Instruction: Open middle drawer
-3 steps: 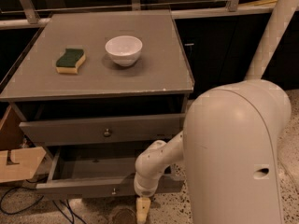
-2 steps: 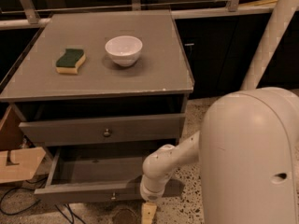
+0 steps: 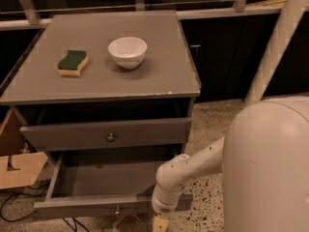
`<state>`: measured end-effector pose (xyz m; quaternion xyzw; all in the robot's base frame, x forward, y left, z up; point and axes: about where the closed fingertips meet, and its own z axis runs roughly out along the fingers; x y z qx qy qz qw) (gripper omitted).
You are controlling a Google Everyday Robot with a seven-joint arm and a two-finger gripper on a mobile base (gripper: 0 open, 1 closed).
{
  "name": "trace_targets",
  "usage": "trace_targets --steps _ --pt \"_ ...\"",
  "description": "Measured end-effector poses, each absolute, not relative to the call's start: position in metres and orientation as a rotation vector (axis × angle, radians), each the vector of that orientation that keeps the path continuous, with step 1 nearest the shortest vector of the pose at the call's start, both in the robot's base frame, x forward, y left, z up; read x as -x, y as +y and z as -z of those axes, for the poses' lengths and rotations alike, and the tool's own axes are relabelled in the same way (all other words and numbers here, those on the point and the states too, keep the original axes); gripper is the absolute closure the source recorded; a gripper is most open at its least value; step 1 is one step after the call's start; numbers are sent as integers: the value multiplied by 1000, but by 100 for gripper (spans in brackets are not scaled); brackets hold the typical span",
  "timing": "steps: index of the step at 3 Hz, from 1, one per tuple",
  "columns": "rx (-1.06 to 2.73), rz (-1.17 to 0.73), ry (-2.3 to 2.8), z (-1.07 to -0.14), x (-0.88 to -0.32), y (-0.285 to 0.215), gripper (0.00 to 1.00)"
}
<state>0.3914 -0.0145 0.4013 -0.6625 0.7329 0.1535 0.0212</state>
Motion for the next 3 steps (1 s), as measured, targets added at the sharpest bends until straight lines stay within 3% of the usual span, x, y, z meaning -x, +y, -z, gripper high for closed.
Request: trace_targets --steps 3 --pt "2011 -527 2291 -415 -368 -29 0"
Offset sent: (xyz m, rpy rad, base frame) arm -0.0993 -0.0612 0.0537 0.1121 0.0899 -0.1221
